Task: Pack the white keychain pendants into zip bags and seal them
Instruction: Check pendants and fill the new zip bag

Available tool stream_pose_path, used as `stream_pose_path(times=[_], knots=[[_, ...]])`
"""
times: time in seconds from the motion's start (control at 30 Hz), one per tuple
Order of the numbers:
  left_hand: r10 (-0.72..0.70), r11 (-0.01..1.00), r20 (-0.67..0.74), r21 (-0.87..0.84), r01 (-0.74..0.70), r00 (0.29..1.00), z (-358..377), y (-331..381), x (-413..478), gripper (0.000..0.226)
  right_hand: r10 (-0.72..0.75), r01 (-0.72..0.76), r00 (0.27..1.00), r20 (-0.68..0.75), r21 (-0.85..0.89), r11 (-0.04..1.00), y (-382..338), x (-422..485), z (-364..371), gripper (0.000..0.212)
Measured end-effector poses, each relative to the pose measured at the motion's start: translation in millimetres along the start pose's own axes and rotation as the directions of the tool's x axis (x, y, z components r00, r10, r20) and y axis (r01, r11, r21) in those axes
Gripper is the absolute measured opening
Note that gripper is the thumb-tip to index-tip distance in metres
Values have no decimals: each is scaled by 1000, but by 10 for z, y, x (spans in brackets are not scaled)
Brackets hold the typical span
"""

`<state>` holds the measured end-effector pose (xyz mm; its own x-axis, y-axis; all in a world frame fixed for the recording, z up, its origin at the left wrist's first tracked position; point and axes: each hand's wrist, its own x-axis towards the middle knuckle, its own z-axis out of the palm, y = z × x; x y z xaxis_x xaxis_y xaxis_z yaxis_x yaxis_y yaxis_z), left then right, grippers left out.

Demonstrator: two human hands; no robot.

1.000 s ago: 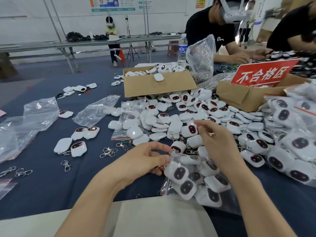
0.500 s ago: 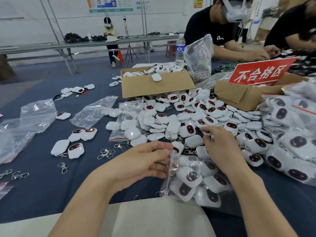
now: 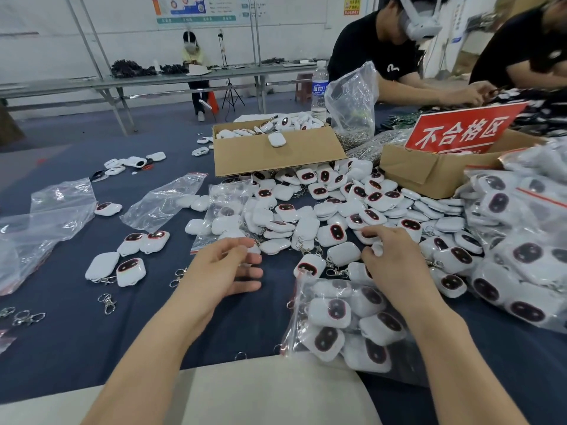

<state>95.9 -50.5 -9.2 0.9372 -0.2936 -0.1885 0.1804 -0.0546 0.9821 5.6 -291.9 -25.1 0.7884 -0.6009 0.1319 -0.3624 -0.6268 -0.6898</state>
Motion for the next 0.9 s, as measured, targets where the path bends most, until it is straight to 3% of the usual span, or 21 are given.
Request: stream_pose_path(times=[0.4,0.57,0.63,0.73,0.9], knots=[[57,998,-36,40,-55,998,77,-79,0,23,87,-84,996,-12,141,986,8,44,-16,55],[80,996,-42,33,-79,996,97,-74,-14,23,83,-50,994,-71,376,925,-28,53,-67,47],[120,993,-51,29,-119,991,130,-52,-35,23,58,-8,995,-81,519,855,-70,71,-105,36],[231,972,-28,43,-229,973,211,30,-92,24,-26,13,1000,5,753,658,-168,48,-162,22],[376,923,136,28,-383,917,394,208,-254,23,-300,-72,933,200,918,389,-317,-38,-152,21]])
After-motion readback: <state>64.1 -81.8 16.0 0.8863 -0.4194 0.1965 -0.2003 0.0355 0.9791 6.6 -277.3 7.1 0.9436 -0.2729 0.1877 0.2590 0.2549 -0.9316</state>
